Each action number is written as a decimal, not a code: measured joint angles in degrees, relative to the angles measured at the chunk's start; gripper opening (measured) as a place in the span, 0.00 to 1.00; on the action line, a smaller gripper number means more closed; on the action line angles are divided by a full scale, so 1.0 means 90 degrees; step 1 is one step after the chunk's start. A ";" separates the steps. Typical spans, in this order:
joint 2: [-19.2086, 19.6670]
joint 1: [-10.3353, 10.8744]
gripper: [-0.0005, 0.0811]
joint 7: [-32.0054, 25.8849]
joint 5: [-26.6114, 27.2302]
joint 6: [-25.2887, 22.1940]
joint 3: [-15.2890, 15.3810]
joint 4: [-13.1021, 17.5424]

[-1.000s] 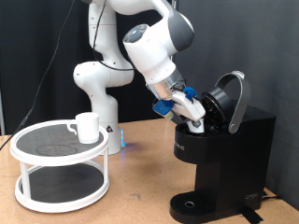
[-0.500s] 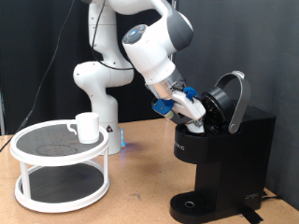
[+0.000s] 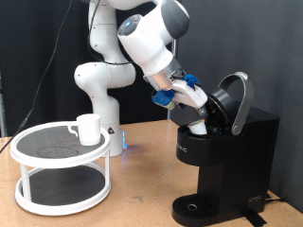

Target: Make a cup of coffee with the keurig machine

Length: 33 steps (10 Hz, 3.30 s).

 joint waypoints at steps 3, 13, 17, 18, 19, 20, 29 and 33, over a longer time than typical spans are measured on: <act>0.0050 0.0018 0.91 0.0365 -0.0413 0.0209 0.0231 -0.0148; -0.0204 -0.0097 0.91 0.0004 0.0202 0.0947 0.0349 -0.0453; -0.0357 -0.0204 0.91 -0.0007 0.0246 0.0976 0.0334 -0.0561; -0.0394 -0.0210 0.91 -0.0042 0.0363 0.0843 0.0293 -0.0553; -0.0481 -0.0217 0.91 -0.0130 0.0571 0.0711 0.0209 -0.0541; -0.0602 -0.0231 0.91 -0.0169 0.0754 0.0590 0.0103 -0.0533; -0.0855 -0.0236 0.91 0.0109 0.1203 -0.0435 -0.0146 0.0561; -0.0812 -0.0238 0.91 0.0203 0.1144 -0.0452 -0.0056 0.0706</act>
